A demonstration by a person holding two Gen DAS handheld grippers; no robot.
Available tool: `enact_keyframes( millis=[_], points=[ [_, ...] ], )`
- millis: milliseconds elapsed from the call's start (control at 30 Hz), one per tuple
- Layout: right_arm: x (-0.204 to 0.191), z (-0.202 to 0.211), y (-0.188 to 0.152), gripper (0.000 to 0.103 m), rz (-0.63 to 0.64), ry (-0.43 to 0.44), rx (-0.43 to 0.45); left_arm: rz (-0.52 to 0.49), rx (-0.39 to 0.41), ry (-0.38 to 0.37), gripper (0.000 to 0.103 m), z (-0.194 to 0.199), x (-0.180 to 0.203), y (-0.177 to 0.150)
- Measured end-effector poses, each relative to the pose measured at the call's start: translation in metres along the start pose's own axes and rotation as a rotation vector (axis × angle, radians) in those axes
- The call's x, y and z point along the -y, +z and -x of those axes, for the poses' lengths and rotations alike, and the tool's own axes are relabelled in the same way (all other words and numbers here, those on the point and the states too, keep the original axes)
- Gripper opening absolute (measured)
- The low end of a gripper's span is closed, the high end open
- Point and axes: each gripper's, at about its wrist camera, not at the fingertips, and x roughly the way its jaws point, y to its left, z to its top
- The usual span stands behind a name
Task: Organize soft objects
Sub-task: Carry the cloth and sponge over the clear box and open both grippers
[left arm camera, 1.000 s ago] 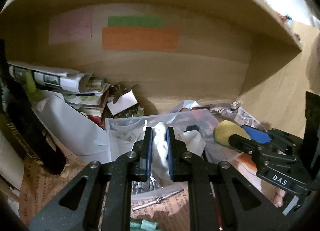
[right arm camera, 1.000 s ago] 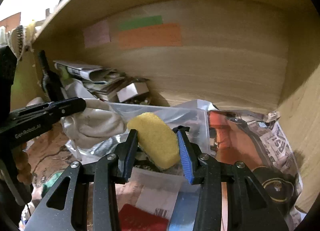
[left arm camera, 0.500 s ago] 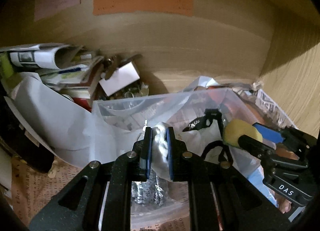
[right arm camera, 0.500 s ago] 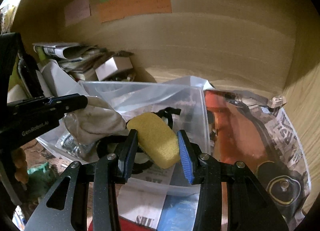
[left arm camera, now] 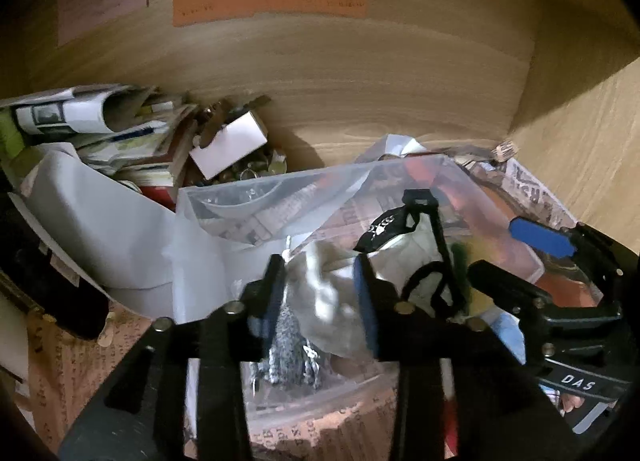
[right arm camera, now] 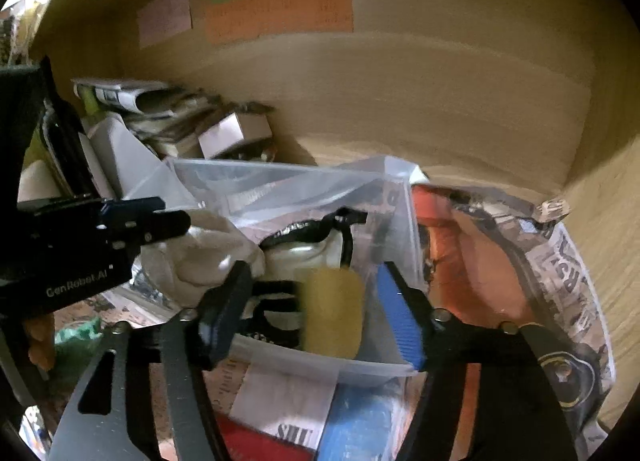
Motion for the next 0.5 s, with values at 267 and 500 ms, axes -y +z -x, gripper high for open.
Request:
enact_keyframes(
  millis=[267, 500],
  points=[
    [-0.009, 0.048, 0.0, 0.08, 0.015, 0.013, 0.104, -0.01, 0.097, -0.012, 0.063, 0.061, -0.004, -0.004],
    [-0.018, 0.08, -0.013, 0.083, 0.022, 0.039, 0.151, -0.027, 0.152, 0.005, 0.077, 0.105, -0.013, -0.023]
  ],
)
